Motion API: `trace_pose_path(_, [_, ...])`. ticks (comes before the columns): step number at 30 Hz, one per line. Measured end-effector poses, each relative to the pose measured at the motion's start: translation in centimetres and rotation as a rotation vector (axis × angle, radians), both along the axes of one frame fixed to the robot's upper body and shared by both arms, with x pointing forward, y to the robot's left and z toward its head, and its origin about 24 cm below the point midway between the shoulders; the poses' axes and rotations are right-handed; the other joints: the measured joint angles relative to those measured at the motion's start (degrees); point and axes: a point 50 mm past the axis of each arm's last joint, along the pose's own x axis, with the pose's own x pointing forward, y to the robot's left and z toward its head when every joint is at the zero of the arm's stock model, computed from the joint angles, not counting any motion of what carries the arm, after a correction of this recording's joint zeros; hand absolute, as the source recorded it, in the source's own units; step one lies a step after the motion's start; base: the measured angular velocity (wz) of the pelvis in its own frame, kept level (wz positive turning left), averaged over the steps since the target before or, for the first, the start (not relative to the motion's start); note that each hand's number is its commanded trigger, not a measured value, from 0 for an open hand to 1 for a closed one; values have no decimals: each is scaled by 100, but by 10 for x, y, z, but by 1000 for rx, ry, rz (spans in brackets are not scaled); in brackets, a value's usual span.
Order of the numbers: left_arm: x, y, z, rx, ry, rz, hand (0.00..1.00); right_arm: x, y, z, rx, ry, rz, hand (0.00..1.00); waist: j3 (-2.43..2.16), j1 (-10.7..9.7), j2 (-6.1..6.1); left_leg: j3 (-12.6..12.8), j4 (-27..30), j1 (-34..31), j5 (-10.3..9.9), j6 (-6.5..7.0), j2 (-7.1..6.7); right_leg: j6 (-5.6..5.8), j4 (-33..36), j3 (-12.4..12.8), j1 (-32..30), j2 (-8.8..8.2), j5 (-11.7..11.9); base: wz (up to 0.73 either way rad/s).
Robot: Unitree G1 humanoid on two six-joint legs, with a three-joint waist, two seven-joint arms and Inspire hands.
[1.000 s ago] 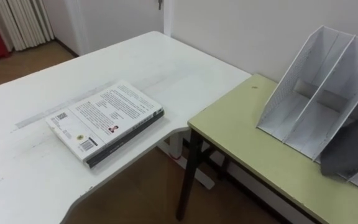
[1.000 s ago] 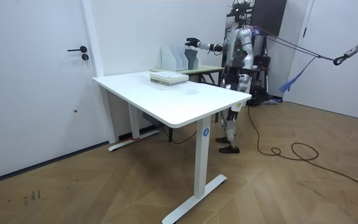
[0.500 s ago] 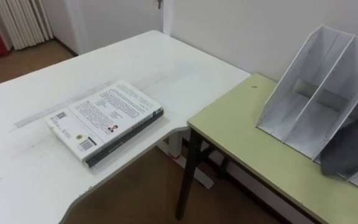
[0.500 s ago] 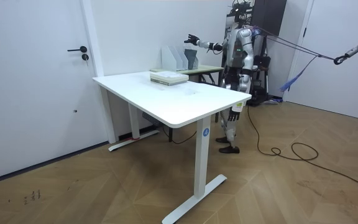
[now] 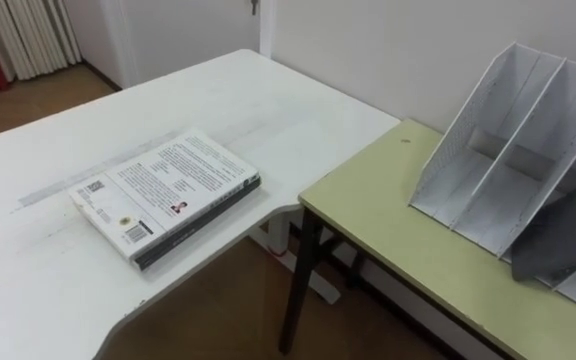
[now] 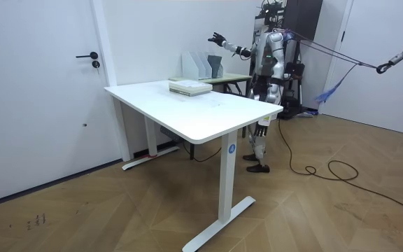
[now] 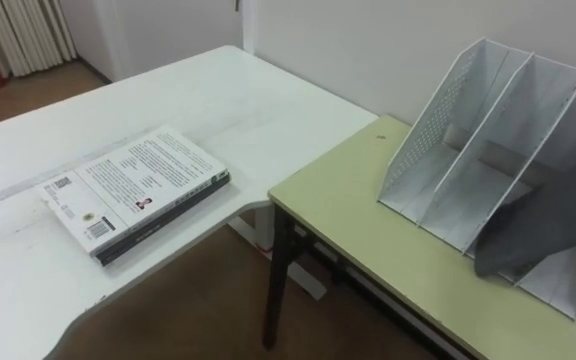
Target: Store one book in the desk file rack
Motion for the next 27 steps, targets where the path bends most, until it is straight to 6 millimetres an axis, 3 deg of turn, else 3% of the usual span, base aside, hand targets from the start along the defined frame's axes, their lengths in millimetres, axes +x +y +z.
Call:
trace_pose_path(2, [0,0,0,1,0,4,0,-1,7,14,-27,-56,40,0,-18,-11,25,41,-28,23,0,0,4,1,20,29,7,3,1,-7])
trace_pose_path(6, [2,0,0,0,-6,0,0,-10,32,45,-91,-207,212,0,-10,-87,40,107,-39,58,-1,-3,55,-11,57,68,38,0,9,-7])
trace_pose_path(8, [2,0,0,0,-7,-1,0,-13,47,51,-131,-236,312,0,34,-63,51,135,-48,144,-2,-4,68,-22,53,136,99,11,18,-16])
trace_pose_path(13, [1,-1,0,-8,-7,0,0,-18,84,53,-247,-229,615,0,54,-84,115,246,-85,160,-13,-19,98,-18,-15,286,78,58,40,-13])
trace_pose_path(19, [6,0,0,-5,-12,-3,0,-24,121,8,-341,15,1046,0,23,-65,72,310,-102,155,-15,-24,137,-46,-12,312,74,85,113,-7])
trace_pose_path(25, [16,2,1,-20,-3,-52,0,-38,149,-60,-358,368,1412,0,28,-25,33,361,-99,135,-24,-39,152,-51,-10,303,62,90,117,-2])
trace_pose_path(27, [25,3,1,-21,-7,-82,0,-47,156,-82,-394,509,1521,0,21,71,9,419,-119,107,-27,-43,164,-59,-10,324,-2,101,122,-11])
